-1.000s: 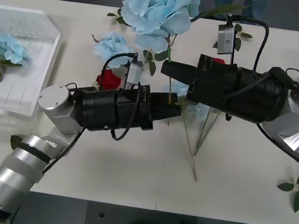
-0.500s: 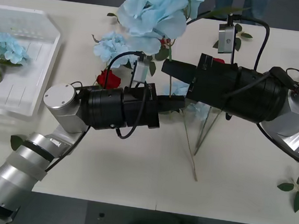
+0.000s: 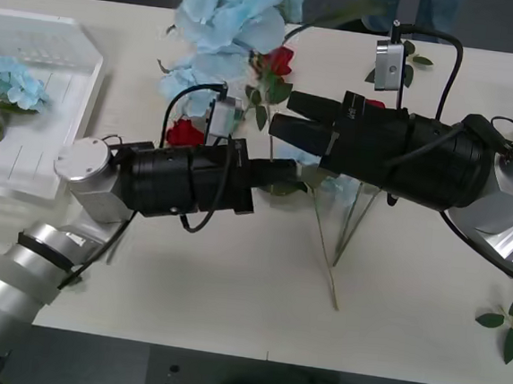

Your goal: Put the red flowers into the right box and the blue flowers into the left box

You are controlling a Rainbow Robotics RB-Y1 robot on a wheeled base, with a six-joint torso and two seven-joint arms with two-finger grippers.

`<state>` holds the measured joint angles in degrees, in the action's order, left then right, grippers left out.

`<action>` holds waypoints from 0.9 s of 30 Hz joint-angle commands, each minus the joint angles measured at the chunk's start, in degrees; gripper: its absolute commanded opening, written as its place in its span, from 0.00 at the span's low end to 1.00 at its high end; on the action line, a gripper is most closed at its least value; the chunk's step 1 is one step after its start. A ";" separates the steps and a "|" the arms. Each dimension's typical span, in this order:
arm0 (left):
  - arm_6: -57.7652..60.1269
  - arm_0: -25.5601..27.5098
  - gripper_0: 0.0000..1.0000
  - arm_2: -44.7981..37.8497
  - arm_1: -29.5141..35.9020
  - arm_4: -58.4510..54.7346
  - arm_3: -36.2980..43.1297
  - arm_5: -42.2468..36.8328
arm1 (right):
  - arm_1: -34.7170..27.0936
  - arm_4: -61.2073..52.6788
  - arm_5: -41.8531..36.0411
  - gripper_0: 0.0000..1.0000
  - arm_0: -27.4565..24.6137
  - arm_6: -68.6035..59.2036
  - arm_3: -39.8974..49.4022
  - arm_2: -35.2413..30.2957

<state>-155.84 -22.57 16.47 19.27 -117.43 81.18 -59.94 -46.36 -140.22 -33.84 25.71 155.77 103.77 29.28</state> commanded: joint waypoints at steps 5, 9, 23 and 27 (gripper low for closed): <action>0.84 -0.54 0.00 -7.86 12.90 1.51 1.26 -3.78 | -0.40 -2.07 1.50 1.00 1.18 -0.77 1.44 -0.72; 9.86 -0.63 0.00 -15.24 16.50 7.22 1.61 -8.53 | -1.71 -3.83 3.69 1.00 1.10 -0.77 1.44 -0.72; 49.23 -0.63 0.00 -34.40 38.65 28.66 -0.06 -26.72 | -20.52 -13.76 12.31 1.00 4.70 -0.77 1.44 4.55; 48.53 -0.63 0.00 -34.40 45.86 32.18 -5.86 -27.60 | -27.38 -14.38 15.47 1.00 7.51 -0.77 1.52 9.04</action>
<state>-104.73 -22.57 -17.62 61.55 -87.56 77.71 -87.16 -70.43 -154.51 -19.63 30.23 155.77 103.80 37.10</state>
